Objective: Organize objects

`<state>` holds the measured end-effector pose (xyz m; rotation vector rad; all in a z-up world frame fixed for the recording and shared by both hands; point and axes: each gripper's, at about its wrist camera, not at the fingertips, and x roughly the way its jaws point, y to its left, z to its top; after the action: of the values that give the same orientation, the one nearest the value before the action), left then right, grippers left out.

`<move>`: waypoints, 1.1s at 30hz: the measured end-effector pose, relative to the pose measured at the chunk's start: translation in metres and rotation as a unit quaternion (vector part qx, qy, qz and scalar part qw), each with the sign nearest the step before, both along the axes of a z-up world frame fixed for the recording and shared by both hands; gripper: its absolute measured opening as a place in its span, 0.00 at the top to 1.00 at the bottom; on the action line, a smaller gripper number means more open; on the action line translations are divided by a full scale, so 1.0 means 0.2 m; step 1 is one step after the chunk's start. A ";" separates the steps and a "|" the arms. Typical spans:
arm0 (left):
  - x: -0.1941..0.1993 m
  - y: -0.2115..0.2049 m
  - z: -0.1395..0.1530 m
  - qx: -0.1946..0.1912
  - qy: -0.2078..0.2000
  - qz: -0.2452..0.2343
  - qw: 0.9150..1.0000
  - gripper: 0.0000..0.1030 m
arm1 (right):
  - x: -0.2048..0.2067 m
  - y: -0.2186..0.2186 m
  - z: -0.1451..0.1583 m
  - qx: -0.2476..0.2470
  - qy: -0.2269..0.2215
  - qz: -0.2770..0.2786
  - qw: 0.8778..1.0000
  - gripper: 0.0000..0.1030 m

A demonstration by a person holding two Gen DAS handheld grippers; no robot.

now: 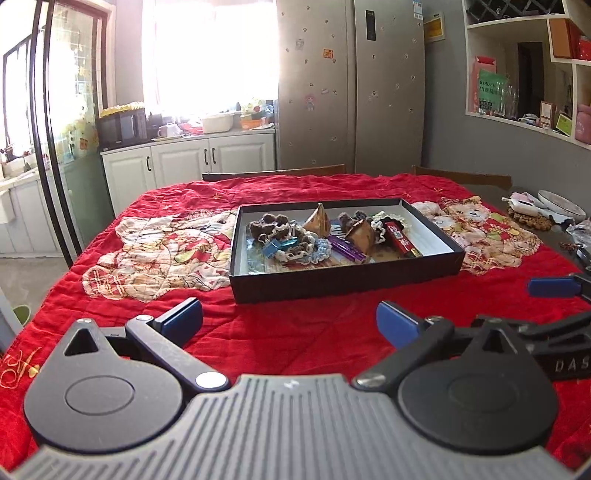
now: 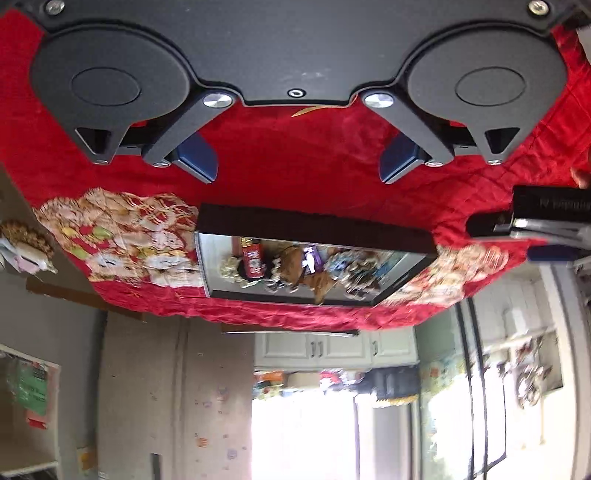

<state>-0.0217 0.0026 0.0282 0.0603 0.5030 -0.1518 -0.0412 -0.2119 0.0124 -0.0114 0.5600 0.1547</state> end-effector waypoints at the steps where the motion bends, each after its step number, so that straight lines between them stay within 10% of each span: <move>1: 0.00 0.00 0.00 -0.006 0.004 0.000 1.000 0.00 | 0.00 -0.01 0.00 0.007 -0.002 -0.005 1.000 0.06; 33: 0.00 -0.05 -0.08 -0.006 0.030 0.000 1.000 0.00 | 0.03 -0.02 -0.06 0.011 0.025 -0.015 1.000 0.05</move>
<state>-0.0214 -0.0079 0.0117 0.0443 0.5623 -0.1575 -0.0350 -0.2164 -0.0002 0.0225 0.6083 0.1330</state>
